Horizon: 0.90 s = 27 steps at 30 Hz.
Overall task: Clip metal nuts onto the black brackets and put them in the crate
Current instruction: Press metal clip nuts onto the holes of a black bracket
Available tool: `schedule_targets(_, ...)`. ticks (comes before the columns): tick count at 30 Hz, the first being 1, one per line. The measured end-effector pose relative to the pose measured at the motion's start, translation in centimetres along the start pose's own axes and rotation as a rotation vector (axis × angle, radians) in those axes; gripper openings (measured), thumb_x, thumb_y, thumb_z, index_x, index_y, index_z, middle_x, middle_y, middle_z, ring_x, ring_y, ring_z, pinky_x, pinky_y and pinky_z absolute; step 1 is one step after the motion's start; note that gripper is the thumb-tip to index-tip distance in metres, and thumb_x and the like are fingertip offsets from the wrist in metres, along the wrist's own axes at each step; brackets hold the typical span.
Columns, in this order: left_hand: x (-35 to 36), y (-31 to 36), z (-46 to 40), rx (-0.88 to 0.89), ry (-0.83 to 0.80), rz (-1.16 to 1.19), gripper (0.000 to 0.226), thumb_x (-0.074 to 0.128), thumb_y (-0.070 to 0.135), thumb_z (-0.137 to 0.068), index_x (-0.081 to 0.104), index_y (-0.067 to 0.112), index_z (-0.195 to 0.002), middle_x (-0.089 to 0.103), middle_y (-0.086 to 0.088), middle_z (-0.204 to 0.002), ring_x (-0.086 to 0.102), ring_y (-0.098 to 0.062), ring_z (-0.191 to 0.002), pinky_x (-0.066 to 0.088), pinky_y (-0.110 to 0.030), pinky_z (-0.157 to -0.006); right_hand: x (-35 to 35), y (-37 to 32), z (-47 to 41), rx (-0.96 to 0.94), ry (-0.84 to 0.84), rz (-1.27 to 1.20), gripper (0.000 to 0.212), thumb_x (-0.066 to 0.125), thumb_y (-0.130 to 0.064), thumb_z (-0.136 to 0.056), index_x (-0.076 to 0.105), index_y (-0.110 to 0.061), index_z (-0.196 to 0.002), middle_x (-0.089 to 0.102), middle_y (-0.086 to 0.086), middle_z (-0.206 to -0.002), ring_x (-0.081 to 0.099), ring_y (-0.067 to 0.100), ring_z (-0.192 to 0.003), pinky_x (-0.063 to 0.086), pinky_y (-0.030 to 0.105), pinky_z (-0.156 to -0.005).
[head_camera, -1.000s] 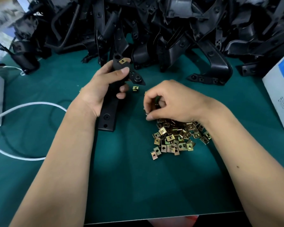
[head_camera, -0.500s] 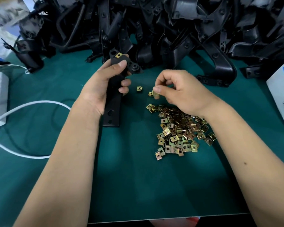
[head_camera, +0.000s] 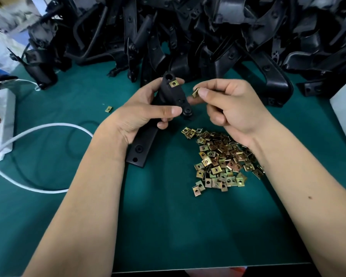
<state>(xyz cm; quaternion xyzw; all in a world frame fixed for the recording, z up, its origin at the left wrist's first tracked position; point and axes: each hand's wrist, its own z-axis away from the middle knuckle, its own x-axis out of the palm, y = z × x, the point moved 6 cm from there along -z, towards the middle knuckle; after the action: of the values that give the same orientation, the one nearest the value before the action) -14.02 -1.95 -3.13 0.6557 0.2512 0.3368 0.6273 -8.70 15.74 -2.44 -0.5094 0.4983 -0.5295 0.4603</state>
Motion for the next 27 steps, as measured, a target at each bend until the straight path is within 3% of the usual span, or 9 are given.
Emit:
schedule_targets(4,0.0,-0.1,0.0,0.002,0.003,-0.011,0.066,0.076,0.0,-0.079,0.055,0.012,-0.14,0.066,0.004,-0.086,0.047,-0.014,-0.065,0.04,-0.023,-0.049,0.3,0.4,0.2,0.076,-0.045,-0.089,0.009,0.061,-0.006,-0.101,0.07,-0.005,-0.1,0.054,0.0,-0.072,0.035,0.006,-0.048,0.024,0.018,-0.043)
schedule_targets(8,0.1,-0.1,-0.1,-0.003,0.007,0.003,0.067,0.077,0.0,-0.078,0.054,0.011,-0.141,0.067,0.004,-0.088,0.047,-0.013,-0.065,0.04,-0.022,-0.049,0.7,0.5,0.1,0.073,-0.034,-0.13,0.009,0.06,-0.002,-0.101,0.069,-0.002,-0.102,0.061,0.005,-0.081,0.037,0.006,-0.049,0.027,0.016,-0.042)
schedule_targets(11,0.0,-0.2,-0.2,-0.004,0.018,0.008,0.066,0.078,0.0,-0.078,0.056,0.012,-0.139,0.068,0.002,-0.092,0.048,-0.013,-0.064,0.04,-0.022,-0.049,0.7,0.9,0.0,0.062,0.057,-0.114,0.014,0.063,0.001,-0.098,0.074,-0.001,-0.107,0.059,0.004,-0.076,0.036,0.008,-0.05,0.026,0.018,-0.045)
schedule_targets(16,-0.1,-0.5,-0.4,-0.01,0.054,0.011,0.068,0.08,0.002,-0.076,0.056,0.011,-0.139,0.069,0.001,-0.097,0.049,-0.011,-0.063,0.04,-0.022,-0.048,0.4,1.4,0.0,0.079,0.174,-0.173,0.011,0.066,0.002,-0.096,0.076,-0.001,-0.097,0.062,-0.002,-0.064,0.039,0.005,-0.047,0.027,0.018,-0.043)
schedule_targets(27,0.2,-0.5,-0.6,0.015,0.124,-0.042,0.067,0.086,0.007,-0.074,0.059,0.014,-0.134,0.072,-0.002,-0.106,0.062,-0.01,-0.074,0.043,-0.021,-0.046,1.0,1.6,0.8,0.04,0.42,-0.151,0.006,0.074,-0.003,-0.091,0.078,-0.006,-0.087,0.061,0.01,-0.072,0.041,0.009,-0.048,0.032,0.019,-0.044)
